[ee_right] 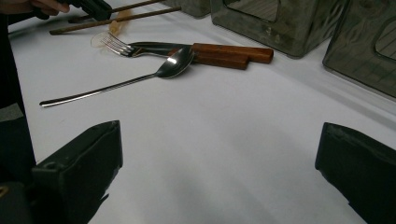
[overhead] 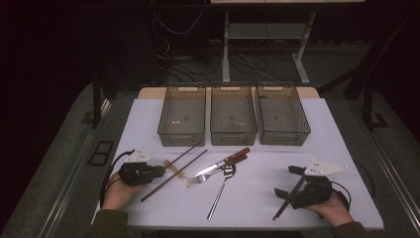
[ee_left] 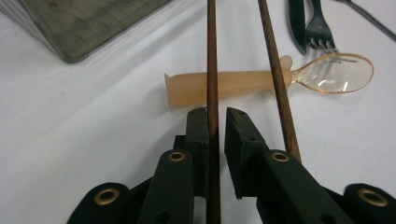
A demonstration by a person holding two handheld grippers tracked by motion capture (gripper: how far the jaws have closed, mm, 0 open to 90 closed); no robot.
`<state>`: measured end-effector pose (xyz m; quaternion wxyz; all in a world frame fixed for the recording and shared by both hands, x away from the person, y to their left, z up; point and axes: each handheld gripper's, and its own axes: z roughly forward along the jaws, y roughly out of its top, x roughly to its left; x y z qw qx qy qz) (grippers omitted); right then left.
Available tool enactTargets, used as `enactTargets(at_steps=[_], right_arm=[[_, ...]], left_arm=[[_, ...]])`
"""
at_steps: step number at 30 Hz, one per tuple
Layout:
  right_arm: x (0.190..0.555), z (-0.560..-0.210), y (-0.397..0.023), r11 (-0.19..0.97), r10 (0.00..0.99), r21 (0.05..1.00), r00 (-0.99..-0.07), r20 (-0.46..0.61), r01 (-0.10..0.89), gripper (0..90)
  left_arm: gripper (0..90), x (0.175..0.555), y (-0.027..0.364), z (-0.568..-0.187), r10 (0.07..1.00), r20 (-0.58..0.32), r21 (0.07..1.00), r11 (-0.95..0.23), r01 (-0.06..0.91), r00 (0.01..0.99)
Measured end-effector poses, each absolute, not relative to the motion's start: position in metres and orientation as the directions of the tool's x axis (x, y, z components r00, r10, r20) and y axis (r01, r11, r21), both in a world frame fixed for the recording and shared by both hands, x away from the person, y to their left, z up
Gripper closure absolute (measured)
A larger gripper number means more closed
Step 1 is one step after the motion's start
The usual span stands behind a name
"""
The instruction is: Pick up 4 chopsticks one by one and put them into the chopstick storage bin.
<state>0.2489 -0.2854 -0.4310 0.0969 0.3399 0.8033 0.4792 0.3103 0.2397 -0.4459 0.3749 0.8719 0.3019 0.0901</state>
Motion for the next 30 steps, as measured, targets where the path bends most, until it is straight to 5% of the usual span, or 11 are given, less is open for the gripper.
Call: enactTargets(at_steps=[30], right_arm=[[0.2489,-0.4313,-0.2849,0.312,0.635,0.836,-0.753,0.17,0.452,1.0]], left_arm=[[84.2,0.3094,0.2378,-0.4443,0.608,-0.045,0.703,-0.545,0.457,0.793]])
